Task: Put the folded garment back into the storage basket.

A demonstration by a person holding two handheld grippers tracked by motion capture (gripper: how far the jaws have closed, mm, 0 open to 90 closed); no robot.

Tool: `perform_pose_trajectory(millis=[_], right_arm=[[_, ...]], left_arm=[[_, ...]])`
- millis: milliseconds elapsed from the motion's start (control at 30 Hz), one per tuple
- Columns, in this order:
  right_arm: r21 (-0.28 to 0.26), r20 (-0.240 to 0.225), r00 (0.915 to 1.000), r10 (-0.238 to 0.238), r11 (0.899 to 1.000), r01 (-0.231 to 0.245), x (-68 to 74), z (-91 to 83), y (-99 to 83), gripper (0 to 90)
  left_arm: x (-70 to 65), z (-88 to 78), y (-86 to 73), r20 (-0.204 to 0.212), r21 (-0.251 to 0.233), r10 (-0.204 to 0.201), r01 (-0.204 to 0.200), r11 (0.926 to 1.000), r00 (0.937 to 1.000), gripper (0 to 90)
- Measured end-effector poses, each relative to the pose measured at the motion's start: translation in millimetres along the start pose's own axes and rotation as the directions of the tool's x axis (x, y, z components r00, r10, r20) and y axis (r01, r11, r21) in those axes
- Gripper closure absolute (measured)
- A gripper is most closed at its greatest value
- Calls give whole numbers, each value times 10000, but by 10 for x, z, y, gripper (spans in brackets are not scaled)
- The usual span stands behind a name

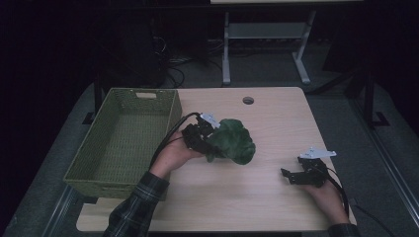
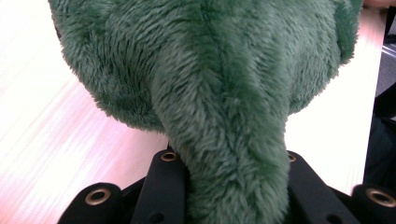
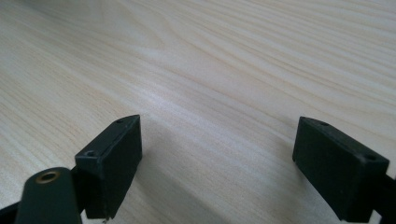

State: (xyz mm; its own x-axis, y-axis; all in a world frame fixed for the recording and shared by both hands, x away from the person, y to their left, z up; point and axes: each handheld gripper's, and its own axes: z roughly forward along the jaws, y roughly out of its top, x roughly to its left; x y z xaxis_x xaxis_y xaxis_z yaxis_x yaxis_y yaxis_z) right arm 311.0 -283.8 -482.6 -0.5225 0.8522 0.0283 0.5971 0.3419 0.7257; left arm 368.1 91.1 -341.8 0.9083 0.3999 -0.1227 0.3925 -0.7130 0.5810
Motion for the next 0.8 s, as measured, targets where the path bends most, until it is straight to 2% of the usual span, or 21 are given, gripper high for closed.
perform_pose_trajectory(millis=[100, 200, 467, 600, 800], right_arm=[[6, 5, 10000, 5, 10000, -5, 0, 0, 0, 152], [18, 38, 10000, 51, 10000, -52, 0, 3, 2, 141], [132, 202, 9997, 162, 9998, -165, -12, 14, 6, 85], [260, 342, 9989, 329, 9991, -337, -14, 27, 12, 25], [353, 455, 9981, 418, 9984, -434, -19, 38, 17, 1]], left_arm=[[37, -140, -42, -169, -156, -160, 157, 9998, 9997, 747], [74, -289, -83, -385, -225, -117, 109, 9997, 9992, 746], [176, -661, -243, -1044, -539, -531, 477, 9974, 9931, 747], [236, -823, -354, -1393, -688, -802, 712, 9951, 9870, 746], [331, -1087, -521, -1840, -1072, -1311, 1127, 9878, 9741, 746]])
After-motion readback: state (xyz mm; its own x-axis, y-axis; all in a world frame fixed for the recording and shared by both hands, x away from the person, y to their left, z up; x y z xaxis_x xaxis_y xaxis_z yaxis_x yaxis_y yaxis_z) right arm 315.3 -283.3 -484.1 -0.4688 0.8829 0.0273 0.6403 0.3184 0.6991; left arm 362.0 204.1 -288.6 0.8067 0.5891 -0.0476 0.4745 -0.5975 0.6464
